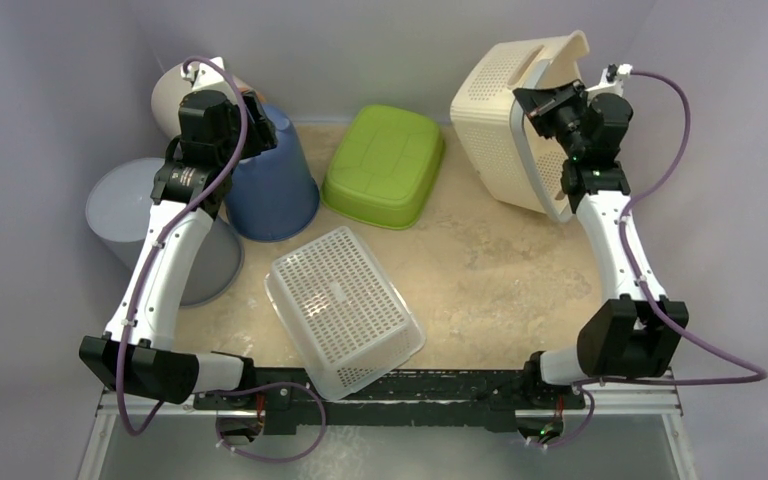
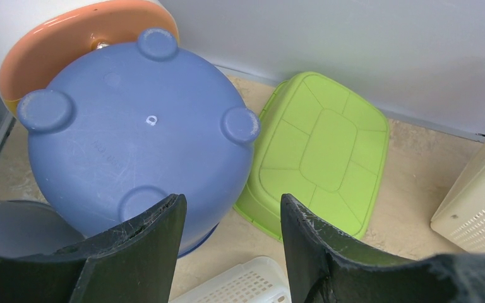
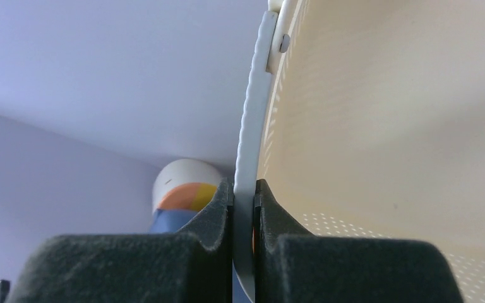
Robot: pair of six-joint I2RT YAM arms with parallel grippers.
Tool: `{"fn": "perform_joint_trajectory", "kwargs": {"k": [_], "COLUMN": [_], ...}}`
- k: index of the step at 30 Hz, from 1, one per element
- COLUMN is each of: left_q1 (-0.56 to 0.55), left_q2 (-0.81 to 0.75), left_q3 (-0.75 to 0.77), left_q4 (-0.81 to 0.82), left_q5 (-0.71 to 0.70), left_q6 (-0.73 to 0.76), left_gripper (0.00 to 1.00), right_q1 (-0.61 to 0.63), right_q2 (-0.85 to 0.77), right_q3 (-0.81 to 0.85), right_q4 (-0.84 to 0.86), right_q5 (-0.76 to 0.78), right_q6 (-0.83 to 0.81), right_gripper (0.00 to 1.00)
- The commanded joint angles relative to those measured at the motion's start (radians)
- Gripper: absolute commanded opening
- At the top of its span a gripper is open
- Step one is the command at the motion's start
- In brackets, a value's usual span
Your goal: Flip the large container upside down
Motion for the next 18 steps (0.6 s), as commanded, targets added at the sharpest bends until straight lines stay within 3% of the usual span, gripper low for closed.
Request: {"fn": "perform_joint_trajectory", "kwargs": {"k": [1,8,13,18], "left_q1": [0.01,0.01,0.01,0.01], "left_q2": [-0.018,-0.015,-0.006,-0.002], "left_q3": [0.025,0.027,0.03,0.031], "left_q4": [0.043,0.042,0.046,0.047], "left_q5": [0.009,0.003,0.008,0.0], "left_q6": [0.009,0.011,0.008,0.011], "left_gripper": [0.56,0.56,0.56,0.56], "right_q1": [0.008,0.006,-0.01,-0.033], "right_q2": [0.022,0.096,0.103,0.088], "right_q3": [-0.051,-0.006,-0.017,-0.074], "right_q4": [0.384,0.576,0.507,0.402], "right_q5": [-0.178,-0.246,-0.243,-0.196], "right_q6": [0.147,0.23,0.216,0.211], "right_gripper": [0.03,0.02,0.04,0.14]}}
